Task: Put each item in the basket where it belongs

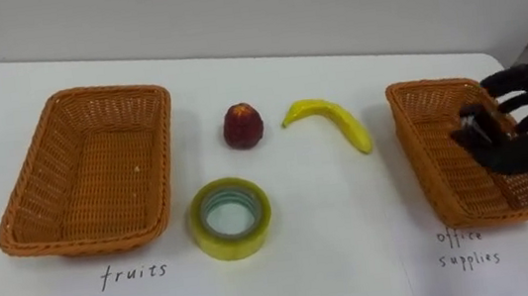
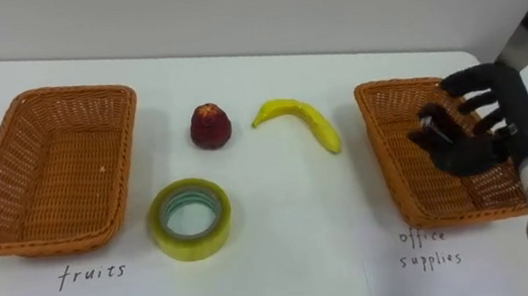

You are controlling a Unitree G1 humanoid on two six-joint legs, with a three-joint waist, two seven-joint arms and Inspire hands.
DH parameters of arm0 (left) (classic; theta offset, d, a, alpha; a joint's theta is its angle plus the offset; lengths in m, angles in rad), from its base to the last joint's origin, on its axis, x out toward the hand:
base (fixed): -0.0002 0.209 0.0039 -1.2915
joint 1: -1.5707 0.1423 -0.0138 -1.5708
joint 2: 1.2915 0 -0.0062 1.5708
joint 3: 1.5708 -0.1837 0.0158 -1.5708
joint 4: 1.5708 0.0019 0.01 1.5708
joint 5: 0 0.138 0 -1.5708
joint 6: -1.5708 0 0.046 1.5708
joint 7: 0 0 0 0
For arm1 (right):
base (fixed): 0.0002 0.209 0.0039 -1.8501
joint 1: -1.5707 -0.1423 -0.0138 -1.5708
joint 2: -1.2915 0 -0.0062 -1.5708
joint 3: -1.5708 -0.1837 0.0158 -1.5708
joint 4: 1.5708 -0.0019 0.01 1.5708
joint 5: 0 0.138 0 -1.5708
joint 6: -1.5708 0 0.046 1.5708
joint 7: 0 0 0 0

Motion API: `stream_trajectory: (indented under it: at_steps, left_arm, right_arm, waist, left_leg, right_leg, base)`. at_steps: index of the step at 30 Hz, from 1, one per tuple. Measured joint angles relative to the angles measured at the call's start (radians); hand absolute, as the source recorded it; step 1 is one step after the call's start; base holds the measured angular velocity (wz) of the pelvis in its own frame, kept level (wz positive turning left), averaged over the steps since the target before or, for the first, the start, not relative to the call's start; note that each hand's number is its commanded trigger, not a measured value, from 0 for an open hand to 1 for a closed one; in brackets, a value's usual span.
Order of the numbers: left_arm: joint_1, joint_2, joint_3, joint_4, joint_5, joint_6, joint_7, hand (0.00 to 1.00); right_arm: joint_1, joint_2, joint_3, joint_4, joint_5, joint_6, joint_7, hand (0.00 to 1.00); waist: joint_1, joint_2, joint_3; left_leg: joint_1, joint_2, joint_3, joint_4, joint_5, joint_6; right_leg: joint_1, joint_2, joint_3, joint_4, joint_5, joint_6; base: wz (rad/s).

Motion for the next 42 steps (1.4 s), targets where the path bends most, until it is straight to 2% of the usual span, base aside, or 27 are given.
stream_trajectory:
  at_steps: [14,25,42]
  left_arm:
    - [-0.004,0.000,0.000,0.000,0.000,0.003,-0.001,0.00]
    - [-0.008,0.001,0.000,-0.015,0.000,0.004,-0.001,0.00]
    - [-0.012,0.001,-0.001,-0.021,-0.002,0.002,-0.001,0.00]
  right_arm:
    - [0.000,0.000,0.002,0.000,0.004,0.000,0.026,0.00]
    - [-0.002,0.000,0.003,0.000,0.004,0.000,0.032,0.00]
    - [-0.002,0.000,0.003,0.000,0.005,0.000,0.032,0.00]
  waist:
    - [0.013,-0.001,-0.0006]
    - [0.018,-0.014,-0.0014]
    - [0.018,-0.010,0.0008]
  left_leg:
    - [-0.006,0.000,0.003,0.000,0.000,0.000]
    - [-0.007,0.000,0.003,0.000,0.000,0.000]
    - [-0.006,0.000,0.003,-0.001,0.000,0.000]
  right_leg:
    - [-0.009,-0.001,-0.002,0.000,0.000,0.000]
    - [-0.009,-0.001,-0.003,-0.001,0.000,0.000]
    - [-0.008,-0.001,-0.003,-0.002,0.000,0.000]
  base:
    - [0.00]
    - [0.00]
    - [0.00]
